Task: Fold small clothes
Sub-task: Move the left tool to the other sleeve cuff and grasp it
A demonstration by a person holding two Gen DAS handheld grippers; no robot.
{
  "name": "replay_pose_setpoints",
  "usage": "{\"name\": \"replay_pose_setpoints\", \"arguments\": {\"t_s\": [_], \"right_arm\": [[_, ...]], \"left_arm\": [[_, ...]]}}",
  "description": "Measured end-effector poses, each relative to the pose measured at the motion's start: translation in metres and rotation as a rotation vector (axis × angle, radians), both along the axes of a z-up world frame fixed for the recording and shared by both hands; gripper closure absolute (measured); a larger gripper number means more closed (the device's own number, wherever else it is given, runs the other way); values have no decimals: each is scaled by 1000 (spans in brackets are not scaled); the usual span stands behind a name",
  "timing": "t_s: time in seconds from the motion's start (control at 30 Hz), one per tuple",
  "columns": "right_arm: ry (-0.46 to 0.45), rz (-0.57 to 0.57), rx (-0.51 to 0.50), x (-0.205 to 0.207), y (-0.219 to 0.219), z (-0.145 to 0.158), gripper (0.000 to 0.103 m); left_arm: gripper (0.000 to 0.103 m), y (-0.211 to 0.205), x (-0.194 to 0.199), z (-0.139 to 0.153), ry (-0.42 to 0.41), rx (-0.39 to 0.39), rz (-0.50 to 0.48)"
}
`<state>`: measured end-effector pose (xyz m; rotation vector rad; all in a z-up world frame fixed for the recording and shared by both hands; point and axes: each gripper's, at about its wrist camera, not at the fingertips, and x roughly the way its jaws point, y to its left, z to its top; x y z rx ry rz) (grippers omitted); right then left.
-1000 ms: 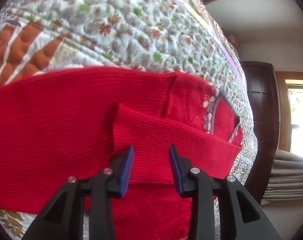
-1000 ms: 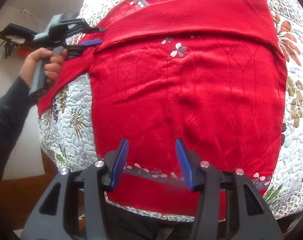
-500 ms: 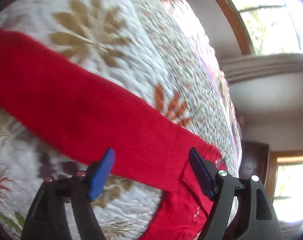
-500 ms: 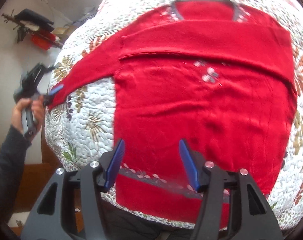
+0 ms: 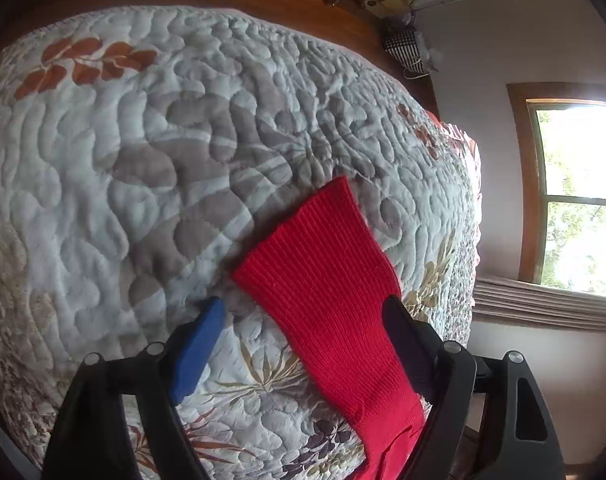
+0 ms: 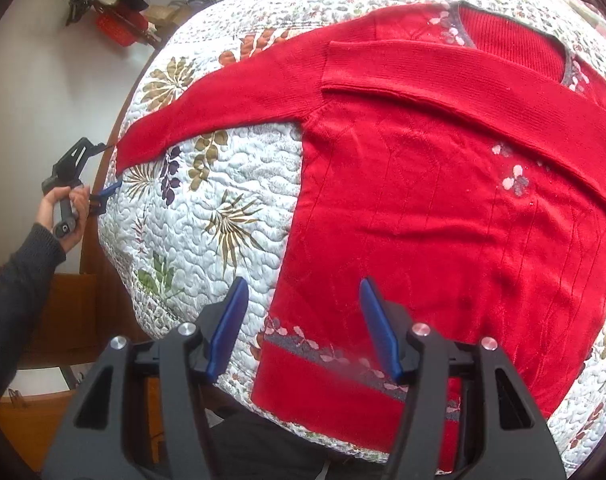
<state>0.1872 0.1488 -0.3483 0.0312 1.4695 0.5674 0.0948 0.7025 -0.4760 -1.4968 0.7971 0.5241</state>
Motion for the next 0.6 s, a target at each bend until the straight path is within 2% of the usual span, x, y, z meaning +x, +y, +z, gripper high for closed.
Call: {"name": "replay_pose_setpoints", "arguments": {"t_s": [0.07, 0.13, 0.2, 0.23, 0.27, 0.43, 0.6], "right_arm": [[0, -3, -5, 0, 0, -1, 45], [-2, -6, -4, 0, -1, 0, 45], [-6, -5, -1, 0, -2, 1, 45], [-9, -4, 2, 0, -3, 1, 45], [-10, -3, 4, 1, -4, 1, 45], [-27, -13, 18, 0, -13, 8, 45], [-42, -54, 28, 2, -33, 15, 45]], "left_arm": [[20, -2, 8, 2, 18, 17, -5], [37, -1, 13, 8, 67, 48, -16], [75, 1, 18, 11, 141, 61, -31], [88, 2, 19, 12, 151, 64, -44], [94, 2, 20, 14, 155, 71, -54], [96, -7, 49, 59, 171, 180, -118], [97, -45, 94, 138, 45, 342, -219]]}}
